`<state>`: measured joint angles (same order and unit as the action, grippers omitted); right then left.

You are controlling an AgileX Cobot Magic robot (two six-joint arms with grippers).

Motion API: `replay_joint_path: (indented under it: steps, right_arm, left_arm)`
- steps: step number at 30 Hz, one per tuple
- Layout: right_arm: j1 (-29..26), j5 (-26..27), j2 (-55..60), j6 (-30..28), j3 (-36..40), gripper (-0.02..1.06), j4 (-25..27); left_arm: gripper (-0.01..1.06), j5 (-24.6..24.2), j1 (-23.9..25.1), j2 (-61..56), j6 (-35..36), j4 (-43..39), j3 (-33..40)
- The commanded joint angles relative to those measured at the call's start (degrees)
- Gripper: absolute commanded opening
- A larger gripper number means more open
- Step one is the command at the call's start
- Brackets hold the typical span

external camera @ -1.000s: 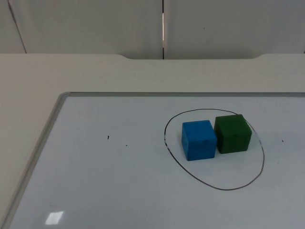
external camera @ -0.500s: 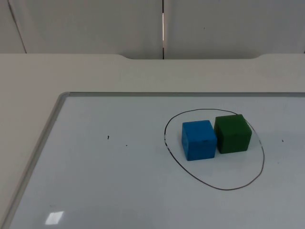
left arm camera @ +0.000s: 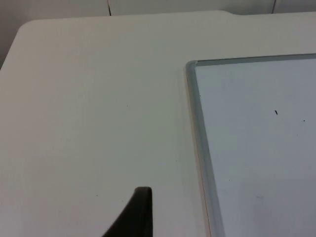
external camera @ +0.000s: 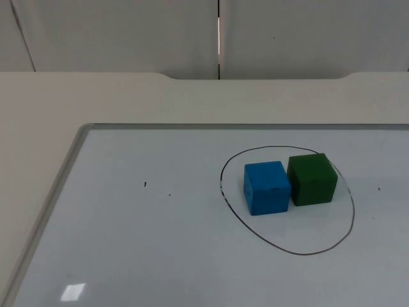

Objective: Push the two cubes into the marked area.

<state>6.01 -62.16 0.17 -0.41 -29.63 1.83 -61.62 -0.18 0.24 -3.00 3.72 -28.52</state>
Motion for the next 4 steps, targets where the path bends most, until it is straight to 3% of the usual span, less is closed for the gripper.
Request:
replay_joint_path:
  steps: [1, 4]
  right_arm:
    - [-1.95, 0.42, -0.17, -0.08, 0.18, 1.05, -0.19]
    - [-3.79, 0.42, -0.17, -0.08, 0.18, 1.05, -0.19]
  left_arm:
    - [1.05, 0.02, 0.22, -0.24, 0.29, -0.16, 0.23]
    - [1.05, 0.02, 0.22, -0.24, 0.29, -0.16, 0.23]
